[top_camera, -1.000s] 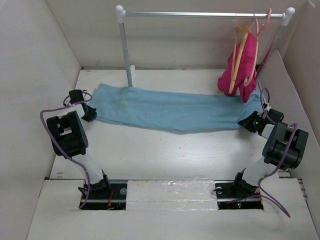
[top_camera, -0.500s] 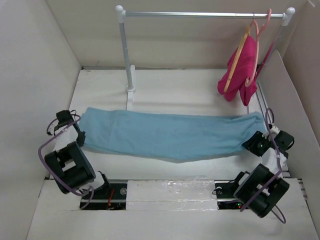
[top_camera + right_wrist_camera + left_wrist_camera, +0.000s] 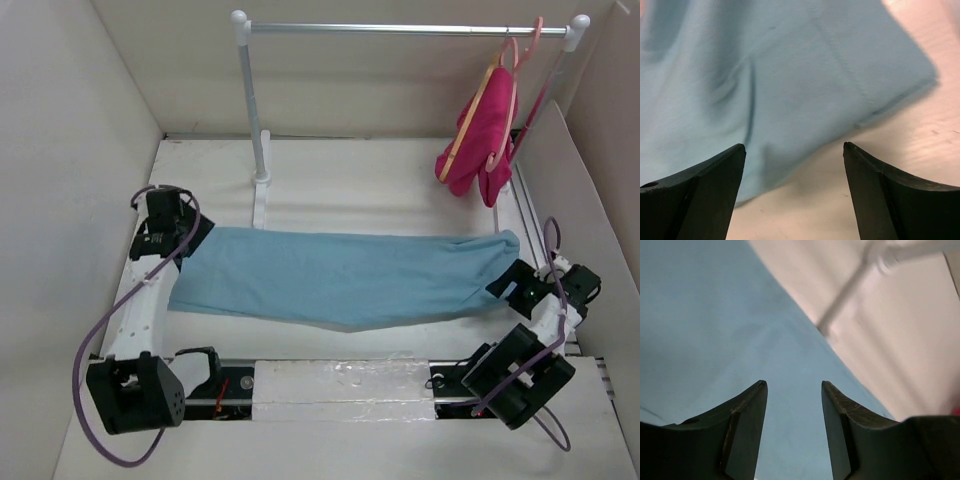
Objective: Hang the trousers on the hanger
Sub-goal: Fold the trousers, then grab a hanger with the right arm
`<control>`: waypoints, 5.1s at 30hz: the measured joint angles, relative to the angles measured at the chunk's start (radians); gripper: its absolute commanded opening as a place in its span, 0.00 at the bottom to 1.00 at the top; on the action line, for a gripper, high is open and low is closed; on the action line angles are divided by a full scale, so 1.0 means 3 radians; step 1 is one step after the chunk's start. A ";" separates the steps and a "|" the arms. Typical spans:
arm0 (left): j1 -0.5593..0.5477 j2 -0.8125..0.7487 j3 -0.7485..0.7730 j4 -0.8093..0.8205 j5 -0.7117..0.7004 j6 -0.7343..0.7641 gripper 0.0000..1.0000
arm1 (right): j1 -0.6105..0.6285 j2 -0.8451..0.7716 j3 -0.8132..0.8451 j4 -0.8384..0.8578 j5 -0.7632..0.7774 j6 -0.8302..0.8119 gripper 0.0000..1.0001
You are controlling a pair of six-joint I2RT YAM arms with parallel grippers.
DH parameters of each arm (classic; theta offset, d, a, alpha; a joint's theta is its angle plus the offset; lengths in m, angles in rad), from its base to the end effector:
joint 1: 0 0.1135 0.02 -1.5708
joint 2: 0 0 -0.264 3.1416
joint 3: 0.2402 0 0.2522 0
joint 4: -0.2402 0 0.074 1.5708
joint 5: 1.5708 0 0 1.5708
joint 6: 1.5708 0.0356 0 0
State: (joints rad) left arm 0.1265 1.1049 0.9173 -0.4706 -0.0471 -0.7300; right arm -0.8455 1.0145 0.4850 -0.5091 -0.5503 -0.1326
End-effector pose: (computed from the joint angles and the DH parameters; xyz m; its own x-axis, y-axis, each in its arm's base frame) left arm 0.2378 0.0319 0.2956 -0.3435 -0.7152 -0.6087 -0.5261 0.6834 -0.5061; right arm 0.1302 -0.1188 0.1758 -0.6276 0.5381 -0.5626 0.3822 0.8425 0.3796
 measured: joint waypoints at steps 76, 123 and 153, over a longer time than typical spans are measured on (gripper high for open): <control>-0.1308 -0.0718 0.2270 -0.0193 -0.1090 0.0244 0.43 | 0.6319 0.3206 0.4566 0.1428 0.1532 0.1460 0.03; -0.0722 0.0364 -0.1120 0.0871 -0.0148 -0.0130 0.63 | 0.4280 0.2471 0.1310 0.2071 0.0580 0.0778 0.00; -0.1191 0.0098 0.0582 0.1048 0.0389 0.0512 0.00 | 0.3801 0.1111 0.4452 -0.0015 0.1030 -0.0041 0.12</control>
State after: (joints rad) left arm -0.2310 1.1343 1.0920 -0.1562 0.0696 -0.5762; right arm 0.2947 1.3479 1.8206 -0.5137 -0.2413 -0.1448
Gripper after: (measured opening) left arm 0.003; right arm 0.036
